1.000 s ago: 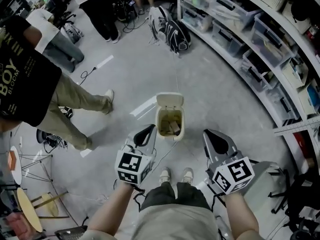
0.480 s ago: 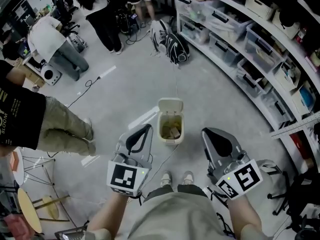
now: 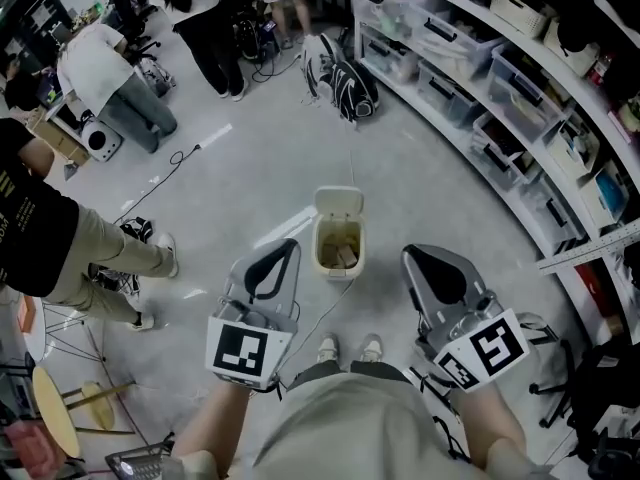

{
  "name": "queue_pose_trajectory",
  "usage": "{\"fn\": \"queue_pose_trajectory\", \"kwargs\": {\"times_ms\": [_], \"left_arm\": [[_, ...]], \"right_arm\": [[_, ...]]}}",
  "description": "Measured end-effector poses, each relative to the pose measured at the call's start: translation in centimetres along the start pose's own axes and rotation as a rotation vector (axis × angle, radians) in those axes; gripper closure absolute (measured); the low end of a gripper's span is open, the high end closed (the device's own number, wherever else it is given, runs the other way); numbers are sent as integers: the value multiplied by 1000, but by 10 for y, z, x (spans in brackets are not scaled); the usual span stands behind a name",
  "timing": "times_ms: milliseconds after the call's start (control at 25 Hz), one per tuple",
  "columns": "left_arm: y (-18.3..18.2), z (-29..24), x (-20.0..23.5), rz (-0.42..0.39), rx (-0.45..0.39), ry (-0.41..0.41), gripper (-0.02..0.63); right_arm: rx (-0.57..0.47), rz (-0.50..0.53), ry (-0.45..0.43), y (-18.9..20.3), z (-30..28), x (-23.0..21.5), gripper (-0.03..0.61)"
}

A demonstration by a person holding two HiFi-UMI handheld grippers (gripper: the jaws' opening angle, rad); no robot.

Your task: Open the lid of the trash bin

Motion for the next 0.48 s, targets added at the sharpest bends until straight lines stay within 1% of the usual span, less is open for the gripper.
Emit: {"fn": "queue_pose_trajectory", "kwargs": {"times_ms": [200,480], "left_arm": [[-9,0,-4,-20,-13,-17,612],[-13,-4,-8,-19,-14,-32,612]], "right_arm": [[7,1,-13,-2,1,-4,576],[-2,8,-31,-10,2,-11,575]]}}
Point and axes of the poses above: the fingertips, and each gripper's own axes: z backward along the fingers, x to its left, y out of its underside, the point moved 8 cm from there along z, backward along the fingers, and after that the axes turned 9 degrees about -x, right-handed, at the moved point
